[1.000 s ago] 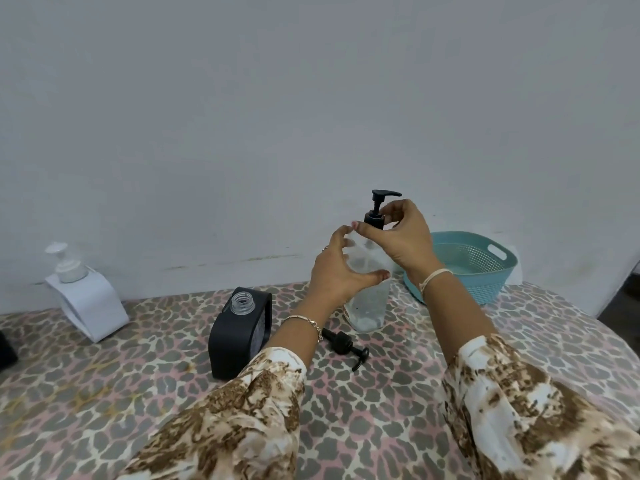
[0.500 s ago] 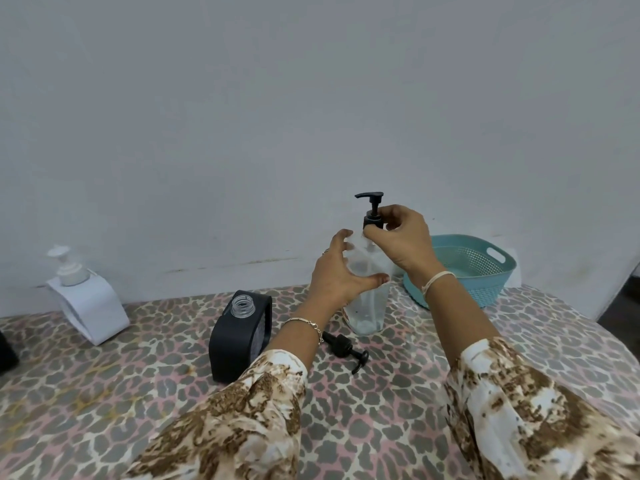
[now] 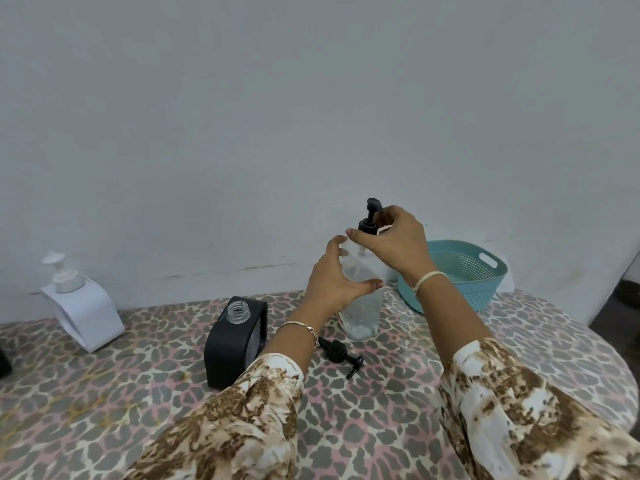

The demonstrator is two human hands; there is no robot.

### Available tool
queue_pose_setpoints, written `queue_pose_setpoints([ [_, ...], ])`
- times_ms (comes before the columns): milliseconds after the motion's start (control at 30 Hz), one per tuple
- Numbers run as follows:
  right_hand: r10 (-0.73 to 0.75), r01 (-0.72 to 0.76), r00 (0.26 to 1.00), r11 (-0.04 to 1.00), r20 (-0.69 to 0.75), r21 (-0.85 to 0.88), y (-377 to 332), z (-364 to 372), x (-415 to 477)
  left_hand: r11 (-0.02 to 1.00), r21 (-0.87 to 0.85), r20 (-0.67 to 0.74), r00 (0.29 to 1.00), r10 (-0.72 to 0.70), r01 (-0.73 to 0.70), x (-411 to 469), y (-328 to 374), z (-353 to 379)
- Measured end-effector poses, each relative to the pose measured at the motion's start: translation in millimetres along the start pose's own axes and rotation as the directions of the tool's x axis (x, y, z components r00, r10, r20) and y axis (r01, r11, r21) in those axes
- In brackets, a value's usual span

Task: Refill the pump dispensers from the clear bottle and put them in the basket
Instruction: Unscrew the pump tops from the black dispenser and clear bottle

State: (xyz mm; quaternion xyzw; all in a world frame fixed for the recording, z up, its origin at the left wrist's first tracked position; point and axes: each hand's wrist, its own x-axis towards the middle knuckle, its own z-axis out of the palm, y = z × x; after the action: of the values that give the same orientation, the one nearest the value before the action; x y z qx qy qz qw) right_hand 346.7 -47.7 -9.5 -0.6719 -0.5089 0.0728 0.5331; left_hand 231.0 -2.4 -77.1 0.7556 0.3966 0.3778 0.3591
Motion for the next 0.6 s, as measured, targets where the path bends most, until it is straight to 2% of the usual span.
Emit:
queue_pose_setpoints([
  [100, 0.021, -0.023, 0.999, 0.995, -0.024, -0.092, 0, -1, 0, 1.0, -0.003, 0.005, 1.0, -0.003, 0.003, -1, -1, 0],
  [433, -0.044, 0.043, 0.998, 0.999, -0.052, -0.024, -18, -12, -1, 1.0, 0.026, -0.026, 1.0, -0.007, 0.007, -6, 1, 6],
  [600, -0.076, 0.08, 0.99, 0.996, -0.116, 0.027, -37, -28, 2, 0.998, 0.058, -0.021, 0.999, -0.031, 0.032, -7, 5, 5],
])
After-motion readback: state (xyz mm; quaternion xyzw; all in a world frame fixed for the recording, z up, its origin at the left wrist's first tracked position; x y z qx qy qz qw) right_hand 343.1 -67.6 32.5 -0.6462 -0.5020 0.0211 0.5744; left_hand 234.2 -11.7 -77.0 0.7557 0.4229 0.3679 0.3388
